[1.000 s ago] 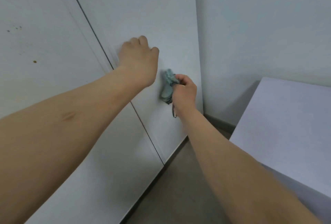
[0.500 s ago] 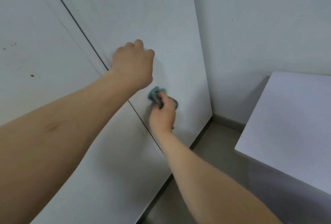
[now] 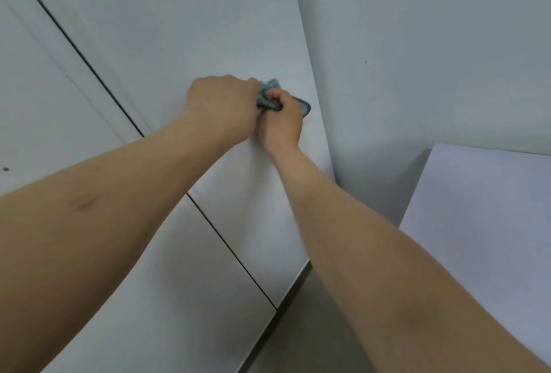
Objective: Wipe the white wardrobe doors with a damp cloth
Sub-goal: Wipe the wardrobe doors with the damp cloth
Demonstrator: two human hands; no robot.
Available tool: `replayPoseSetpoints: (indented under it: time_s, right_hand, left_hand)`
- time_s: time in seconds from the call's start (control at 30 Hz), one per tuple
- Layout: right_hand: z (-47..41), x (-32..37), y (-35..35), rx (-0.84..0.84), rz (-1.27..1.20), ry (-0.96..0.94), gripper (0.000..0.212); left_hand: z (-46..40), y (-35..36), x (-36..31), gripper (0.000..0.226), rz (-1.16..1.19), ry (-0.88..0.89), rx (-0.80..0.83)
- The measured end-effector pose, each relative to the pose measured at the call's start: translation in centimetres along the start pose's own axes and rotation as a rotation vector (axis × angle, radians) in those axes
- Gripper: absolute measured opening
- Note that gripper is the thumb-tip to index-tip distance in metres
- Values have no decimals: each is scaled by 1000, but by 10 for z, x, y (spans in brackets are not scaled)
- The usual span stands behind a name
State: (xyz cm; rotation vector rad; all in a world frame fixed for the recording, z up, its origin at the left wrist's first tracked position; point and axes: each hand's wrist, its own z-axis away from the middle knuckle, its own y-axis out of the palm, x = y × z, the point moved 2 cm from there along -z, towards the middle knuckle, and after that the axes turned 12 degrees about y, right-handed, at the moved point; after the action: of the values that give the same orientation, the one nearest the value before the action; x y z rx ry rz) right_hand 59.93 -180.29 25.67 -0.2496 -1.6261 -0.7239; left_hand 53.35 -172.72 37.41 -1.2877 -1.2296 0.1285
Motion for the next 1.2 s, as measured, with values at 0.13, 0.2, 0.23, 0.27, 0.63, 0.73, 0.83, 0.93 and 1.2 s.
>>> replayPoseSetpoints:
  time_s: [0.13,0.2,0.23,0.27,0.63,0.73,0.83,0.93,1.2]
  right_hand:
    - [-59,-15,-22,-78,-56,77,49]
    - [-71,-43,-29,-143,-147,128,47]
    - [-72,-61,-31,-166,-202,163,47]
    - [-70,-83,-32,-193,-247,212,46]
    - [39,-71,14,-167,-115,65,43]
    - [26,-19,23,38,-204,-169,30]
    - [-25,-6,3,7,-94,-147,38]
    - [-66,-30,-14,-143,56,96,49]
    - [-52,-148,-41,-308,86,661,54]
  left_hand:
    - [-23,10,-7,46,-223,140,-49]
    - [-28,24,-3,51,-328,135,33]
    - [-28,30,0,55,-348,133,53]
    - [-27,36,2,57,-358,138,59]
    - [-26,36,0,56,-348,135,85]
    - [-25,32,3,62,-280,138,20]
    - [-27,27,5,95,-333,164,22]
    - [-33,21,0,111,-391,164,103]
    - [-31,29,5,98,-449,200,151]
